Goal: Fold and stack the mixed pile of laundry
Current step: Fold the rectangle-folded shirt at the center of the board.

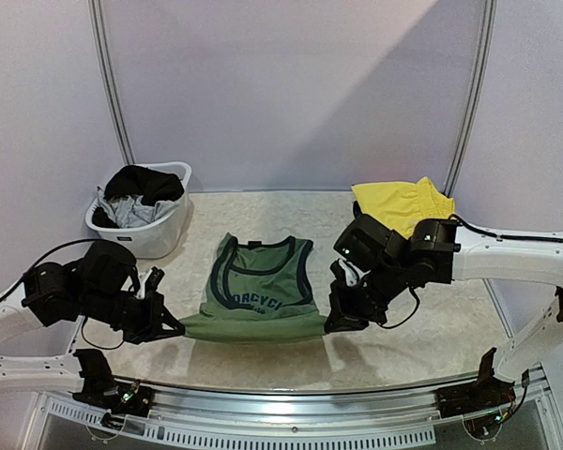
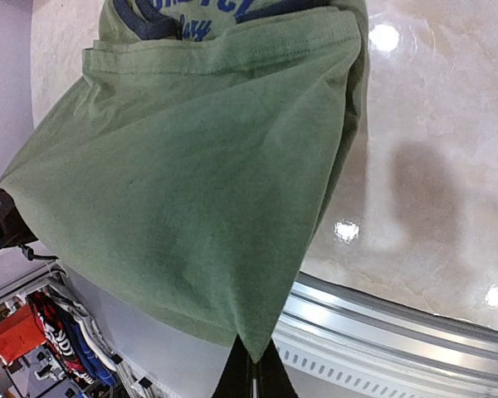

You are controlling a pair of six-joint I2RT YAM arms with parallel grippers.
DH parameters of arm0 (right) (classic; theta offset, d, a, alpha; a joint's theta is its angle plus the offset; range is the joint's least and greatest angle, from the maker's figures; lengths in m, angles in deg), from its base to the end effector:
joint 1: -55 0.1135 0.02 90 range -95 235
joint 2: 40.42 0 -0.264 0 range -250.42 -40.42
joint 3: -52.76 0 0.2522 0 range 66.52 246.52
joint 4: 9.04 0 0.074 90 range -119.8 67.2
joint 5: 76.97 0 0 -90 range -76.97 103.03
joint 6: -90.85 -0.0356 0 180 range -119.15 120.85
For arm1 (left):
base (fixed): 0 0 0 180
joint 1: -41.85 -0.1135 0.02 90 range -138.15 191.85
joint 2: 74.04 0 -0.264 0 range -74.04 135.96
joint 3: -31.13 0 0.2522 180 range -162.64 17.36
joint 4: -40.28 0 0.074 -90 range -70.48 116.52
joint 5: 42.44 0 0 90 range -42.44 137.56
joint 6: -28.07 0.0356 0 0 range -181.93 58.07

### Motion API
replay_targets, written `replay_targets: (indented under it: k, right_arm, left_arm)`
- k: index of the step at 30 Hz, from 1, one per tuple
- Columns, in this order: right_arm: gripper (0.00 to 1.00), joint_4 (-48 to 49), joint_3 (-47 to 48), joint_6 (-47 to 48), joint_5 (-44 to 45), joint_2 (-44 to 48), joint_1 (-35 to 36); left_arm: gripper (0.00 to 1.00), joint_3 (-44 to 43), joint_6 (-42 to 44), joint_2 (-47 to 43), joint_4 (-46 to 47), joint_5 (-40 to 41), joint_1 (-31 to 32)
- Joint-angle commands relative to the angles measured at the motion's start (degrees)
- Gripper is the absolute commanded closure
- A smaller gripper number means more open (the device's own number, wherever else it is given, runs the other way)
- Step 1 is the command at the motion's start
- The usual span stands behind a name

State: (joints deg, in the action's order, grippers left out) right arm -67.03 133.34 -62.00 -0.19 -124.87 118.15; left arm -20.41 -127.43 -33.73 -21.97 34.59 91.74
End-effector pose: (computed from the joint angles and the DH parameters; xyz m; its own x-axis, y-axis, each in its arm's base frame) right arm 0.1270 0.2690 0.2634 -0.9979 -0.0534 -0.0358 -0.0642 0.8568 0.5117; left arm 0.0805 -0.1080 0.2489 -0.9686 -0.2265 -0.1021 -0.1089 0.7566 -0.6448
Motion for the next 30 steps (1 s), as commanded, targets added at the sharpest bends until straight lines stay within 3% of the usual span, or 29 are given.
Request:
replay_targets:
  k: [1,19,30]
  right_arm:
    - [1.00,-8.99,6.69,2.83,4.42,-3.71,-0.17]
    - [1.00,-23.11,28.05,20.77,7.04,-18.24,-9.00]
    - [1.00,-28.43,39.98,26.57,7.96,-24.71,-14.00]
  left_arm:
    - [1.00,-5.06,1.51,4.93,-6.47,4.18,0.48]
    - [1.00,-26.98,11.76,27.09,-12.78,9.02,-6.23]
    - [1.00,-39.16,20.55,39.16,-14.36,6.89,-13.62]
